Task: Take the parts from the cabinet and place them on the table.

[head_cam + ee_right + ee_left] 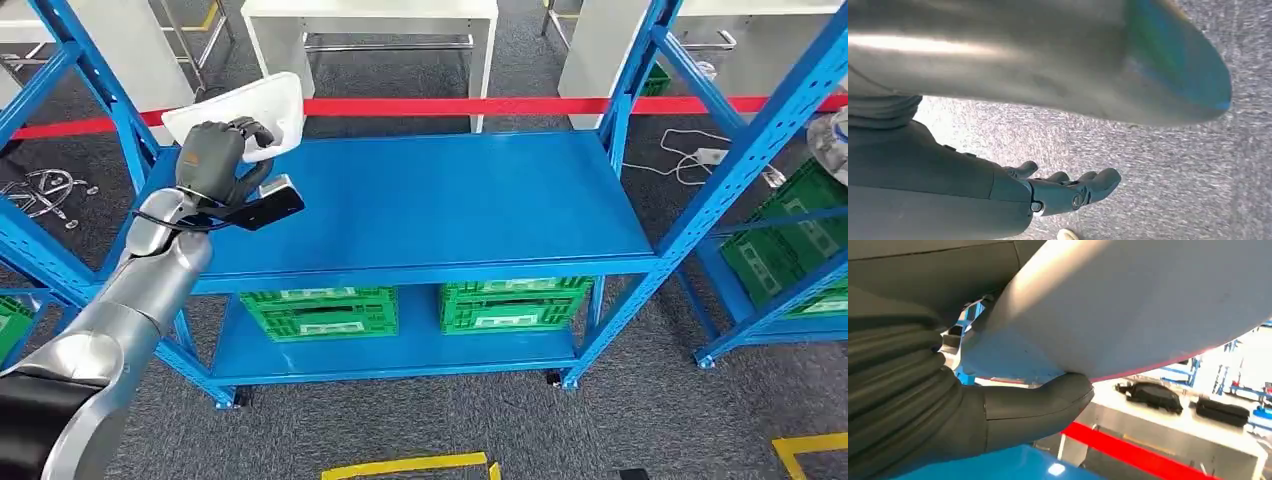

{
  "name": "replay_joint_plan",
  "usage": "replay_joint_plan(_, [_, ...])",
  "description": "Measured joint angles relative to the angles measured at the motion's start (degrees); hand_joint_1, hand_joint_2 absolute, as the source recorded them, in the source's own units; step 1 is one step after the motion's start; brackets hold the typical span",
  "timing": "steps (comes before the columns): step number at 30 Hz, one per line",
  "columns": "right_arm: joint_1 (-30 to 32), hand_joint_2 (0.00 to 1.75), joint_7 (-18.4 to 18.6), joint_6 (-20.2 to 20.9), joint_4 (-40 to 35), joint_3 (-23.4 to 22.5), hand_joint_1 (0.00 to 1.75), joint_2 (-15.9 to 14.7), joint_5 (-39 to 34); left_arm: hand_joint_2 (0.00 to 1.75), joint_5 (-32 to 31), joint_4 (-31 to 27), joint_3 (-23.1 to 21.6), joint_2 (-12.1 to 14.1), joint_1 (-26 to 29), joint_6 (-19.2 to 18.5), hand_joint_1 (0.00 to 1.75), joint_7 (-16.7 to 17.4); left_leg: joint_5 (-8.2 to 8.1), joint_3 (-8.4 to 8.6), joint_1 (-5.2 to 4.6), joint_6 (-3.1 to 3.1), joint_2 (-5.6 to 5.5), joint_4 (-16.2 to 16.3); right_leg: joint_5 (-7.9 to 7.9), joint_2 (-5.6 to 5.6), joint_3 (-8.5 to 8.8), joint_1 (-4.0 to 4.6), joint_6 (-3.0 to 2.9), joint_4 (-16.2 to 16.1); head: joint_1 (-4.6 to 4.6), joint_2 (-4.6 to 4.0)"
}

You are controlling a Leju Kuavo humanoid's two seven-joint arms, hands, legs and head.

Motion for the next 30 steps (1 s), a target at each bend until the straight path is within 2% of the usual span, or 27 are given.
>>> replay_joint_plan(1, [0.0, 0.00, 0.0, 0.0, 0.0, 0.0, 0.00, 0.0, 0.0, 1.75, 0.2, 0.0, -0.1, 0.0, 0.0, -0.1, 1.75, 0.2, 0.42, -0.82, 0.01, -0.16, -0.01, 0.3, 1.93, -0.01, 2.35, 0.01, -0.08, -2.6, 0.00, 0.00])
replay_joint_plan(3, [0.0, 0.00, -0.2, 0.1, 0.0, 0.0, 0.00, 0.0, 0.0, 1.75, 0.5, -0.1, -0.2, 0.0, 0.0, -0.3, 1.75, 0.4, 0.86, -1.77, 0.02, -0.40, -0.01, 0.8, 3.57, -0.04, 6.47, 0.00, -0.25, -8.0, 0.00, 0.00])
replay_joint_plan(4, [-0.1, 0.00, -0.3, 0.1, 0.0, 0.0, 0.00, -0.1, 0.0, 1.75, 0.5, -0.3, -0.4, 0.0, 0.0, -0.4, 1.75, 0.5, 1.10, -2.27, 0.03, -0.64, -0.01, 1.3, 2.94, -0.06, 9.84, 0.01, -0.46, -12.5, 0.00, 0.00])
replay_joint_plan(5, [-0.3, 0.00, -0.4, 0.2, 0.0, 0.0, 0.00, -0.1, 0.1, 1.75, 0.5, -0.7, -0.5, 0.1, -0.1, -0.6, 1.75, 0.6, 1.33, -3.00, -0.30, -0.95, -0.05, 1.7, 0.76, -0.03, 11.95, 0.40, -0.75, -16.2, 0.06, 0.00])
replay_joint_plan(6, [-0.3, 0.00, -0.6, 0.2, 0.0, 0.0, 0.00, -0.1, 0.1, 1.75, 0.7, -0.8, -0.5, 0.2, 0.0, -0.7, 1.75, 0.6, 1.63, -2.88, -0.22, -1.36, 0.06, 1.6, 1.39, 0.06, 11.25, 0.51, -1.19, -15.4, -0.18, 0.00])
replay_joint_plan(8, [-0.3, 0.00, -0.6, 0.2, 0.0, 0.0, 0.00, -0.2, 0.2, 1.75, 0.8, -1.0, -1.0, 0.1, -0.2, -1.0, 1.75, 0.7, 2.60, -2.89, -0.07, -2.04, 0.04, 1.4, 1.70, 0.08, 10.84, 0.65, -1.78, -15.7, 0.07, 0.00])
replay_joint_plan(9, [-0.3, 0.00, -0.5, 0.2, 0.0, 0.0, 0.00, -0.1, 0.1, 1.75, 0.9, -1.0, -1.0, 0.1, -0.2, -1.4, 1.75, 0.9, 3.08, -3.07, -0.20, -2.45, 0.00, 1.2, 2.45, 0.02, 10.54, 0.30, -2.22, -16.1, 0.11, 0.00])
replay_joint_plan(10, [-0.5, 0.00, -0.5, 0.2, 0.0, 0.0, 0.00, -0.1, 0.1, 1.75, 0.9, -1.0, -1.0, 0.1, -0.2, -1.4, 1.75, 1.0, 1.75, -3.52, 0.09, -2.77, -0.15, 1.8, 3.19, -0.25, 10.16, 0.17, -2.66, -16.3, 0.13, 0.00])
replay_joint_plan(11, [-0.6, 0.00, -0.4, 0.2, 0.0, 0.0, 0.00, -0.1, 0.0, 1.75, 0.9, -1.0, -1.1, 0.1, -0.3, -1.6, 1.75, 1.2, -1.26, -4.41, 0.10, -3.19, -0.12, 3.7, 3.80, -0.23, 9.52, 0.14, -3.02, -16.3, -0.13, 0.00])
replay_joint_plan(12, [-0.6, 0.00, -0.2, 0.2, 0.0, -0.1, 0.00, -0.1, -0.1, 1.75, 0.9, -1.1, -1.1, 0.1, -0.5, -1.6, 1.75, 1.4, -4.58, -5.35, 0.26, -3.54, -0.10, 7.2, 4.40, -0.24, 8.79, 0.14, -3.11, -16.3, -0.15, 0.00])
replay_joint_plan(13, [-0.6, 0.00, -0.2, 0.2, 0.0, -0.1, 0.00, -0.1, -0.1, 1.75, 0.9, -1.1, -1.2, 0.1, -0.5, -1.7, 1.75, 1.5, -7.75, -6.52, 0.41, -3.90, -0.10, 12.0, 5.10, -0.24, 7.93, 0.15, -3.15, -16.3, -0.11, 0.00])
replay_joint_plan(14, [-0.6, 0.00, -0.1, 0.2, 0.0, -0.1, 0.00, -0.1, -0.1, 1.75, 0.9, -1.0, -1.4, 0.1, -0.4, -1.7, 1.75, 1.5, -9.56, -7.35, 0.46, -4.10, -0.10, 16.3, 5.75, -0.24, 7.07, 0.15, -3.12, -16.2, -0.15, 0.00])
replay_joint_plan(15, [-0.6, 0.00, 0.0, 0.2, 0.0, -0.2, 0.00, -0.1, -0.1, 1.75, 0.9, -1.0, -1.4, 0.1, -0.4, -1.7, 1.75, 1.5, -9.60, -7.43, 0.55, -4.20, -0.10, 18.7, 6.40, -0.25, 6.28, 0.15, -3.05, -16.2, -0.15, 0.00])
replay_joint_plan(16, [-0.6, 0.00, 0.0, 0.2, 0.0, -0.2, 0.00, -0.1, -0.1, 1.75, 0.9, -1.0, -1.5, 0.1, -0.4, -1.7, 1.75, 1.5, -8.30, -6.49, 0.66, -4.23, -0.09, 18.8, 7.03, -0.25, 5.45, 0.14, -2.94, -16.2, -0.13, 0.00])
replay_joint_plan(17, [-0.6, 0.00, -0.1, 0.2, 0.0, -0.3, 0.00, -0.1, -0.1, 1.75, 0.9, -1.0, -1.5, 0.0, -0.4, -1.8, 1.75, 1.5, -6.18, -4.18, 0.74, -4.18, -0.09, 16.6, 7.72, -0.25, 4.61, 0.14, -2.79, -16.2, -0.15, 0.00])
replay_joint_plan(18, [-0.6, 0.00, -0.1, 0.2, 0.0, -0.3, 0.00, -0.1, -0.1, 1.75, 0.9, -1.1, -1.5, 0.0, -0.5, -1.8, 1.75, 1.5, -4.53, -1.08, 0.76, -4.04, -0.09, 12.7, 8.30, -0.25, 3.98, 0.12, -2.62, -16.2, -0.13, 0.00])
replay_joint_plan(19, [-0.6, 0.00, -0.1, 0.2, 0.0, -0.4, 0.00, -0.1, -0.1, 1.75, 0.9, -1.1, -1.5, -0.1, -0.6, -1.9, 1.75, 1.6, -4.25, 3.20, 0.75, -3.79, -0.13, 7.3, 8.90, -0.24, 3.60, 0.11, -2.36, -16.1, -0.13, 0.00])
replay_joint_plan(20, [-0.6, 0.00, 0.0, 0.1, 0.0, -0.5, 0.00, -0.1, -0.2, 1.75, 0.9, -1.4, -1.5, -0.2, -0.8, -2.0, 1.75, 1.6, -6.76, 6.73, 0.63, -3.48, -0.21, 2.3, 9.31, -0.17, 3.24, 0.27, -2.01, -16.1, -0.15, 0.00])
replay_joint_plan(21, [-0.6, 0.00, 0.0, 0.1, 0.0, -0.5, 0.00, -0.1, -0.2, 1.75, 0.9, -1.6, -1.6, -0.5, -1.0, -2.0, 1.75, 1.6, -7.11, 7.59, 0.30, -2.95, -0.41, 0.7, 9.84, -0.22, 3.18, 0.24, -1.64, -16.2, -0.02, 0.00])
replay_joint_plan(23, [-0.7, 0.00, 0.2, 0.1, 0.0, -0.6, 0.00, -0.1, -0.2, 1.75, 0.9, -1.4, -2.0, -0.7, -1.4, -2.3, 1.75, 1.6, -6.38, 6.30, -0.17, -2.14, -0.40, 0.8, 11.24, -0.21, 3.20, 0.09, -0.77, -17.0, -0.29, 0.00])
replay_joint_plan(24, [-0.5, 0.00, 0.2, 0.2, 0.0, -0.7, 0.00, -0.1, -0.1, 1.75, 0.9, -1.4, -2.1, -0.8, -1.5, -2.4, 1.75, 1.6, -5.57, 5.87, -0.14, -1.34, -0.32, 0.3, 12.08, -0.11, 3.05, 0.12, -0.17, -17.7, -0.32, 0.00])
replay_joint_plan(25, [-0.4, 0.00, 0.2, 0.2, 0.0, -0.7, 0.00, -0.1, 0.0, 1.75, 0.9, -1.3, -2.3, -1.1, -1.6, -2.4, 1.75, 1.7, -4.46, 5.75, 0.37, -0.74, -0.07, -0.2, 11.69, -0.12, 2.60, -0.22, 0.02, -17.3, -0.35, 0.00])
replay_joint_plan(26, [-0.3, 0.00, 0.4, 0.3, 0.0, -0.8, 0.00, -0.1, 0.2, 1.75, 1.0, -1.1, -2.4, -1.3, -1.8, -2.4, 1.75, 1.7, -3.62, 4.91, 0.23, -0.18, -0.02, -0.4, 8.49, -0.10, 1.66, -0.06, 0.06, -15.8, -0.26, 0.00])
replay_joint_plan(28, [-0.3, 0.00, 0.4, 0.3, 0.0, -0.8, 0.00, -0.2, 0.4, 1.75, 1.2, -0.9, -2.4, -1.3, -1.9, -2.4, 1.75, 1.6, -1.97, 2.96, 0.16, 0.24, 0.06, -0.4, 1.19, -0.08, -0.49, -0.05, 0.34, -8.0, -0.15, 0.00])
replay_joint_plan(29, [-0.4, 0.00, 0.4, 0.3, 0.0, -0.8, 0.00, -0.2, 0.4, 1.75, 1.5, -0.7, -2.5, -1.4, -1.9, -2.3, 1.75, 1.4, -1.16, 1.88, 0.03, 0.31, 0.07, -0.3, -1.20, -0.07, -1.45, 0.04, 0.50, -3.2, -0.11, 0.00])
replay_joint_plan(30, [-0.4, 0.00, 0.4, 0.2, 0.0, -0.8, 0.00, -0.2, 0.4, 1.75, 1.6, -0.5, -2.5, -1.4, -1.9, -2.3, 1.75, 1.2, -0.44, 0.88, -0.05, 0.31, 0.08, -0.2, -1.56, -0.07, -1.74, 0.11, 0.52, 0.0, -0.09, 0.00])
